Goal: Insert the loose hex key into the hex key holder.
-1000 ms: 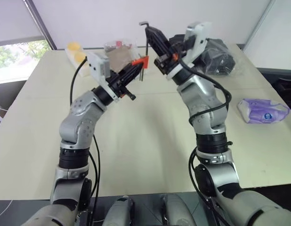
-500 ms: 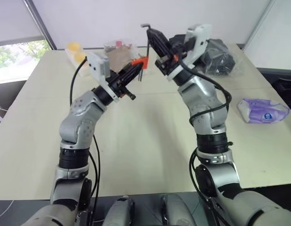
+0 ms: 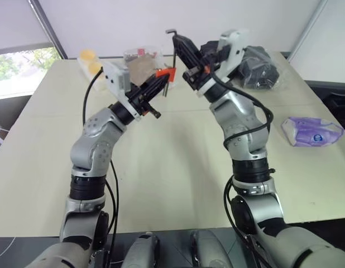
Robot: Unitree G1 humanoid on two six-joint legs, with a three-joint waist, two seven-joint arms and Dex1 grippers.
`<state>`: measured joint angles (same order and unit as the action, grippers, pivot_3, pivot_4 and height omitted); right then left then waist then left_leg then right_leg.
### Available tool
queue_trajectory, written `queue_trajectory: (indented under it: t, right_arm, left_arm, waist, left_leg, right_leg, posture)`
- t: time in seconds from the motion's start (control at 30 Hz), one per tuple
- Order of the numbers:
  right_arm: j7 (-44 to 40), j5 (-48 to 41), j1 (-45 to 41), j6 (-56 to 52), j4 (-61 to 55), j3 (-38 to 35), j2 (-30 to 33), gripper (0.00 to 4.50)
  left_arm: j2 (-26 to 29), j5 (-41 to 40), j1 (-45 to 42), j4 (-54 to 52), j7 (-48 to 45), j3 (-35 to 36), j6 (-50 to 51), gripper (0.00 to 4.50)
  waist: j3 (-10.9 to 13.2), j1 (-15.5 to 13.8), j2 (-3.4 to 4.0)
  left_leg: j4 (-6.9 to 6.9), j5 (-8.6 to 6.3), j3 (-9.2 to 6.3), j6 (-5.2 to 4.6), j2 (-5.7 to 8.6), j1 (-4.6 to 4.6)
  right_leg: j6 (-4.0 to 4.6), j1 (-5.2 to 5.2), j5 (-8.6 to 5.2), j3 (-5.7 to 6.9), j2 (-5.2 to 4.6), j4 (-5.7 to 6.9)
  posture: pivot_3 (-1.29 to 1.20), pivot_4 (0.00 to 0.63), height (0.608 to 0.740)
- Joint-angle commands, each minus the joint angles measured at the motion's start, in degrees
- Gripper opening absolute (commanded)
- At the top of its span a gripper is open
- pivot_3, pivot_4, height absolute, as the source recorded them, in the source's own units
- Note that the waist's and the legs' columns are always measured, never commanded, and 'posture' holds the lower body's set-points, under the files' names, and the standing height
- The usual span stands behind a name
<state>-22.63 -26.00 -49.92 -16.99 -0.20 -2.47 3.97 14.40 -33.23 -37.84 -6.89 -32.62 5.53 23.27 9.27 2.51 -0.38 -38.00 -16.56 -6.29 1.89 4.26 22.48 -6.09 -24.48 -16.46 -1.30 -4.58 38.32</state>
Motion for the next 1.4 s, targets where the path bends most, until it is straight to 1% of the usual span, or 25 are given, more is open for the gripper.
queue_trajectory:
  t: [0.03,0.97,1.4]
  right_arm:
    - [0.0,-0.5,-1.4,0.7,-2.7,-0.1,-0.3,0.02]
    - [0.1,-0.6,-0.3,-0.7,-3.7,0.4,-0.6,0.02]
    - [-0.4,0.6,-0.7,0.4,-2.8,-0.1,0.7,0.02]
  left_arm:
    - [0.1,-0.6,-1.1,-2.1,-0.2,0.6,-1.0,0.00]
    - [0.2,-0.5,-1.6,-2.3,0.2,1.0,-1.7,0.00]
    - [0.3,-0.5,-1.5,-2.6,0.0,0.9,-1.7,0.00]
  waist:
    - [0.0,0.0,0.00]
    - [0.0,0.0,0.00]
    - [0.0,0.0,0.00]
  left_leg:
    - [0.00,0.00,0.00,0.00,0.00,0.00]
    - [0.00,0.00,0.00,0.00,0.00,0.00]
    - [0.01,0.00,0.00,0.00,0.00,0.00]
  right_leg:
    - [0.00,0.00,0.00,0.00,0.00,0.00]
    - [0.00,0.00,0.00,0.00,0.00,0.00]
    - [0.00,0.00,0.00,0.00,0.00,0.00]
  posture:
    - [0.00,0.150,0.740]
    - [0.00,0.150,0.740]
    - [0.00,0.150,0.740]
